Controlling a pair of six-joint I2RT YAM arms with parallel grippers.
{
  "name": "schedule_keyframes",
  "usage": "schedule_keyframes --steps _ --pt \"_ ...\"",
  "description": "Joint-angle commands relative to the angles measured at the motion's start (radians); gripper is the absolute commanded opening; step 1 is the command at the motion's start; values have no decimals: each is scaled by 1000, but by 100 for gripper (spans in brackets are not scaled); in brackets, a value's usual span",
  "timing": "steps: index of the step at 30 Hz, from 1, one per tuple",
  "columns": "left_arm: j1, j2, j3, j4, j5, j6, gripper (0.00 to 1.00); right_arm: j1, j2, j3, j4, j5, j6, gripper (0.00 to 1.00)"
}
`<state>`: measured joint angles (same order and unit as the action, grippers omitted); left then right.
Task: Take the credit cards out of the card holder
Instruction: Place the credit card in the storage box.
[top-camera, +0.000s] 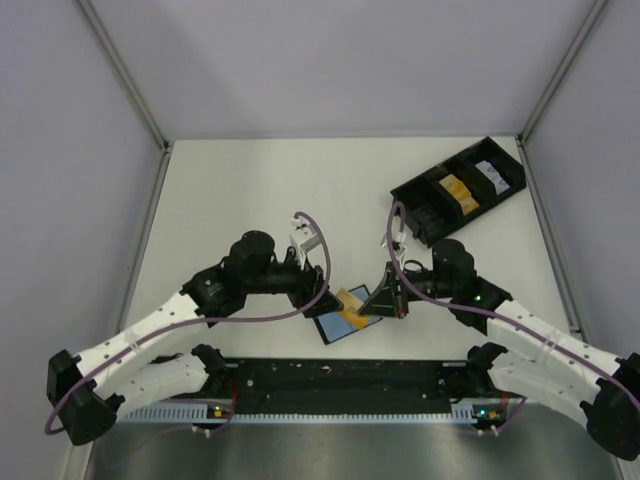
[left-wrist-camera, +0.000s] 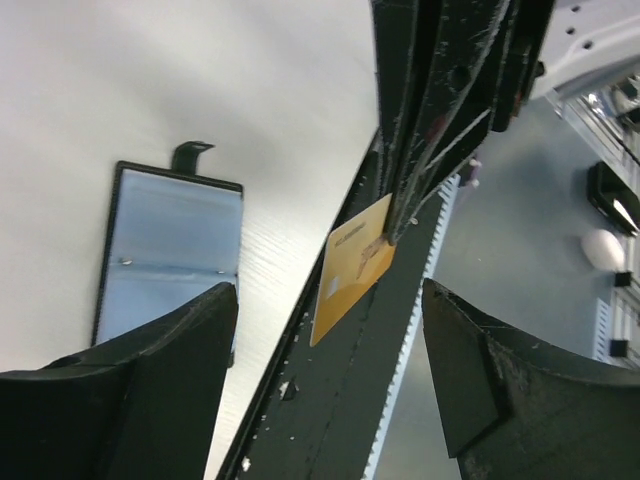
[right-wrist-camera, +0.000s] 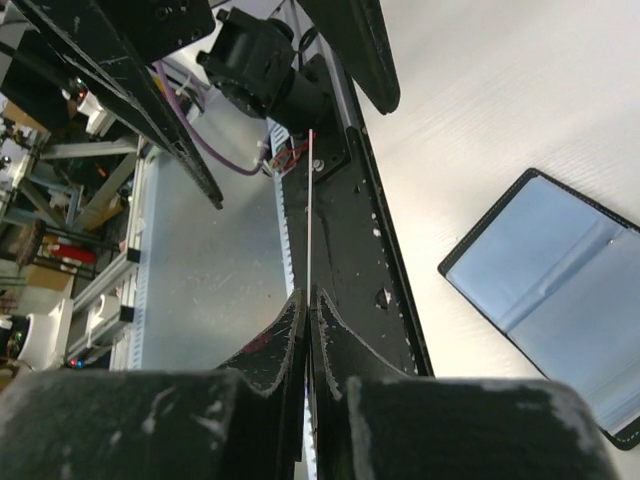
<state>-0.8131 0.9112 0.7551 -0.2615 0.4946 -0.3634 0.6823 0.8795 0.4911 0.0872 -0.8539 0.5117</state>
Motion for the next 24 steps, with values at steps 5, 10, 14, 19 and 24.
schedule_keyframes --steps 5,10,14,19,24 --pt "2 147 96 107 304 26 66 -6 -24 55 -49 -63 -75 0" --pt "2 195 108 107 335 20 45 -6 -28 55 -49 -68 -76 0" --pt "2 177 95 143 334 4 0 -6 -30 52 -44 -56 -73 0" --pt "2 80 35 254 241 -74 0 -6 -56 31 -11 76 16 26" --pt "3 -79 -111 399 -40 -257 0 -6 -151 -60 187 249 186 55"
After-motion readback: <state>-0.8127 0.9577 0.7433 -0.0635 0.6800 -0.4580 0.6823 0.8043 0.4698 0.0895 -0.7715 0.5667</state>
